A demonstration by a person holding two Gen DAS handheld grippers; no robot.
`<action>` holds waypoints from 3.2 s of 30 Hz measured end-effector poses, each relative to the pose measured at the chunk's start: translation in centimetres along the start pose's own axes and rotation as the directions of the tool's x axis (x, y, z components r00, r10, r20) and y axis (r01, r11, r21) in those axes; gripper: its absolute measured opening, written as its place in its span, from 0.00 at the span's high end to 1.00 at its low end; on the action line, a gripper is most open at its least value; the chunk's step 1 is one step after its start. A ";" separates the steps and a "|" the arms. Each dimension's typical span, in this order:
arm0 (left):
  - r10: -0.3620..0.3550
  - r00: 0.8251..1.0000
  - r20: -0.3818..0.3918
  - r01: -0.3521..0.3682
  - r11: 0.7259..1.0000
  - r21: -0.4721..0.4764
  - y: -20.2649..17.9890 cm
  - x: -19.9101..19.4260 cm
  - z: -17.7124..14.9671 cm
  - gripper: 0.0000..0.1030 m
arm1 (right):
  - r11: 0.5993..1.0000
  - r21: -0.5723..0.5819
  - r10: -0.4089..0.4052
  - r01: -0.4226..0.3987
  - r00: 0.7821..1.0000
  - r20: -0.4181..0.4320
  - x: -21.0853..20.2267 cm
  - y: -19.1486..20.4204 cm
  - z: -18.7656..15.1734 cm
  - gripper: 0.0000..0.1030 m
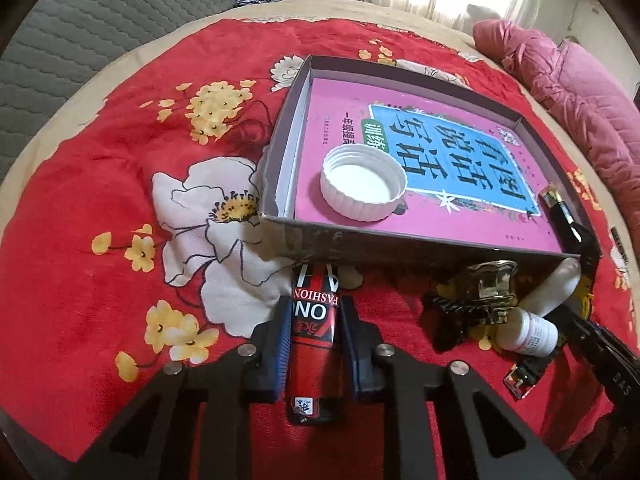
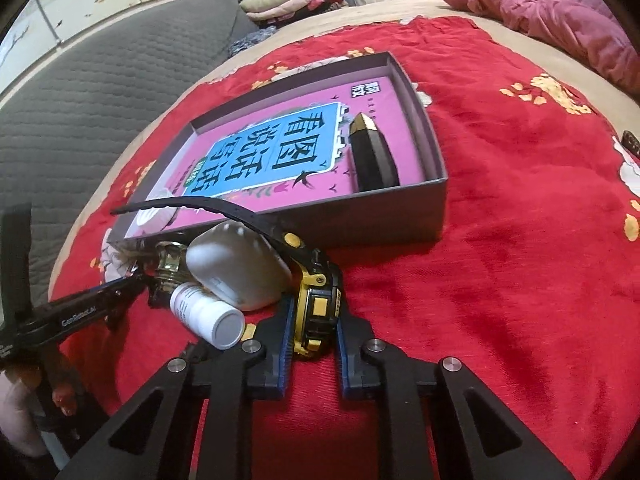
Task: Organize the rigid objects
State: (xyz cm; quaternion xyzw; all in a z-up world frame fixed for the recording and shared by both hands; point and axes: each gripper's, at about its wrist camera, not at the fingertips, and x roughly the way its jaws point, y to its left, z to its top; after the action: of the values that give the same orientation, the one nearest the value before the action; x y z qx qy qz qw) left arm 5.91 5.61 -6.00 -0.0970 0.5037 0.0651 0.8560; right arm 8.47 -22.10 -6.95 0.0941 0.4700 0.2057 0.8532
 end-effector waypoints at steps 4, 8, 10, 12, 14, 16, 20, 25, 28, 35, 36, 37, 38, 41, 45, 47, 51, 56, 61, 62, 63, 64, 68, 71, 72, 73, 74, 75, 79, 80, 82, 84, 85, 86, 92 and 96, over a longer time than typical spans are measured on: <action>-0.050 0.999 0.011 0.050 0.999 -0.015 0.6 -0.6 -0.2 0.78 | 1.000 -0.010 0.004 -0.003 1.000 0.016 -0.4 0.0 0.1 0.83; -0.077 0.997 0.027 0.077 0.997 -0.008 0.3 -1.5 -0.4 0.78 | 1.000 -0.003 0.006 -0.006 0.999 0.037 -0.9 -0.3 0.2 0.83; -0.082 0.996 0.036 0.082 0.997 0.005 -0.1 -1.8 -0.4 0.78 | 1.000 0.013 0.012 -0.012 0.999 0.046 -1.1 -0.7 0.3 0.83; -0.088 0.995 0.040 0.088 0.996 0.006 -0.2 -2.0 -0.3 0.78 | 1.000 0.022 0.009 -0.010 0.998 0.056 -1.4 -0.9 0.3 0.83; -0.096 0.994 0.045 0.096 0.995 0.000 -0.1 -2.2 -0.2 0.78 | 0.999 0.033 0.017 -0.019 0.997 0.077 -1.9 -1.2 0.4 0.83; -0.101 0.993 0.054 0.101 0.995 -0.003 0.0 -2.6 -0.2 0.78 | 0.999 0.037 0.020 -0.024 0.995 0.095 -2.3 -1.4 0.5 0.84; -0.112 0.991 0.073 0.112 0.994 -0.009 0.2 -3.4 -0.1 0.78 | 0.999 0.042 0.026 -0.030 0.994 0.110 -2.7 -1.5 0.6 0.84; -0.125 0.987 0.101 0.125 0.992 0.002 -0.1 -4.5 -0.1 0.78 | 0.997 0.040 0.056 -0.063 0.988 0.145 -3.6 -1.5 0.8 0.84; -0.127 0.985 0.114 0.127 0.992 0.011 -0.3 -5.0 -0.1 0.78 | 0.996 0.035 0.080 -0.087 0.981 0.177 -4.2 -1.4 1.0 0.84; -0.123 0.983 0.139 0.121 0.992 0.025 -0.8 -5.7 0.1 0.78 | 0.991 0.048 0.112 -0.124 0.973 0.201 -4.7 -1.5 1.3 0.84; -0.121 0.982 0.143 0.118 0.993 0.029 -0.9 -5.8 0.2 0.78 | 0.990 0.053 0.116 -0.129 0.972 0.203 -4.8 -1.6 1.3 0.84; -0.118 0.982 0.147 0.115 0.993 0.031 -1.0 -5.8 0.2 0.78 | 0.989 0.056 0.121 -0.135 0.971 0.206 -4.8 -1.6 1.4 0.84; -0.116 0.982 0.151 0.112 0.993 0.033 -1.1 -5.9 0.2 0.78 | 0.989 0.058 0.124 -0.139 0.970 0.209 -4.9 -1.7 1.5 0.84; -0.111 0.981 0.156 0.106 0.994 0.039 -1.3 -6.0 0.3 0.78 | 0.986 0.068 0.134 -0.153 0.965 0.226 -5.0 -2.0 1.7 0.84; -0.106 0.982 0.156 0.099 0.994 0.047 -1.7 -6.0 0.4 0.78 | 0.983 0.075 0.147 -0.170 0.959 0.243 -5.1 -2.2 2.1 0.84; -0.105 0.982 0.157 0.097 0.994 0.055 -1.9 -6.0 0.5 0.78 | 0.981 0.075 0.155 -0.178 0.957 0.247 -5.1 -2.2 2.2 0.84; -0.104 0.981 0.163 0.094 0.993 0.068 -2.5 -6.0 0.8 0.78 | 0.980 0.071 0.164 -0.188 0.954 0.251 -4.9 -2.2 2.5 0.84; -0.107 0.980 0.165 0.096 0.993 0.074 -3.0 -5.8 1.4 0.78 | 0.979 0.059 0.174 -0.195 0.951 0.257 -4.9 -1.9 2.7 0.83; -0.110 0.980 0.168 0.097 0.992 0.080 -3.6 -5.4 2.1 0.78 | 0.980 0.046 0.175 -0.194 0.948 0.267 -5.1 -1.5 3.0 0.84; -0.110 0.980 0.167 0.098 0.992 0.077 -3.7 -5.3 2.3 0.78 | 0.980 0.045 0.176 -0.195 0.947 0.268 -5.0 -1.5 3.0 0.83; -0.112 0.979 0.167 0.101 0.992 0.073 -3.7 -5.2 2.5 0.78 | 0.980 0.045 0.176 -0.195 0.947 0.269 -5.0 -1.5 3.1 0.83; -0.113 0.979 0.168 0.102 0.992 0.071 -3.8 -5.0 2.7 0.78 | 0.980 0.044 0.176 -0.195 0.947 0.270 -4.9 -1.5 3.1 0.83; -0.115 0.979 0.168 0.105 0.992 0.065 -4.2 -4.5 3.5 0.78 | 0.981 0.036 0.173 -0.190 0.945 0.279 -4.7 -1.2 3.5 0.83; -0.118 0.979 0.164 0.109 0.992 0.061 -4.6 -3.9 4.0 0.78 | 0.980 0.036 0.179 -0.197 0.943 0.282 -4.4 -1.0 3.8 0.83; -0.121 0.979 0.162 0.112 0.992 0.062 -4.8 -3.6 4.3 0.78 | 0.979 0.039 0.180 -0.199 0.942 0.283 -4.3 -1.0 3.9 0.83; -0.121 0.979 0.162 0.112 0.992 0.063 -4.9 -3.5 4.4 0.78 | 0.979 0.041 0.181 -0.201 0.942 0.283 -4.1 -1.0 4.0 0.83; -0.123 0.979 0.163 0.114 0.991 0.063 -5.1 -3.3 4.7 0.78 | 0.978 0.044 0.182 -0.202 0.942 0.283 -4.1 -1.1 4.1 0.83; -0.123 0.979 0.163 0.114 0.991 0.064 -5.2 -3.2 4.9 0.78 | 0.978 0.049 0.181 -0.203 0.941 0.285 -4.0 -1.2 4.1 0.83; -0.125 0.979 0.161 0.116 0.991 0.064 -5.8 -2.4 5.7 0.78 | 0.975 0.080 0.173 -0.205 0.939 0.296 -3.7 -1.7 4.5 0.83; -0.128 0.979 0.158 0.119 0.991 0.065 -5.9 -2.2 5.8 0.78 | 0.975 0.085 0.170 -0.204 0.939 0.298 -3.7 -1.9 4.6 0.83; -0.132 0.979 0.154 0.123 0.990 0.070 -6.3 -1.7 6.1 0.78 | 0.978 0.096 0.149 -0.187 0.940 0.308 -3.7 -2.1 4.9 0.83; -0.129 0.981 0.145 0.120 0.990 0.074 -6.5 -1.2 6.3 0.78 | 0.981 0.098 0.127 -0.166 0.939 0.320 -3.6 -2.2 5.2 0.83; -0.129 0.982 0.141 0.119 0.990 0.075 -6.7 -0.9 6.4 0.78 | 0.984 0.095 0.114 -0.152 0.938 0.327 -3.6 -2.1 5.4 0.83; -0.128 0.982 0.139 0.119 0.990 0.075 -6.8 -0.7 6.4 0.78 | 0.986 0.090 0.104 -0.141 0.937 0.332 -3.5 -2.1 5.7 0.83; -0.117 0.985 0.128 0.107 0.991 0.086 -7.4 0.3 6.9 0.78 | 0.996 0.046 0.052 -0.073 0.937 0.345 -2.5 -1.1 6.8 0.83; -0.111 0.987 0.117 0.101 0.991 0.085 -7.5 1.1 7.0 0.78 | 0.998 0.022 0.046 -0.057 0.943 0.331 -1.5 -0.5 7.2 0.83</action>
State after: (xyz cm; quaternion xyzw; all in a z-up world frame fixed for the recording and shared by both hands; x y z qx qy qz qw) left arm 13.94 -0.04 -2.84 -0.0858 0.4469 0.0053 0.8904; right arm 13.99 -23.00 -2.12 0.1529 0.3211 0.2017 0.9126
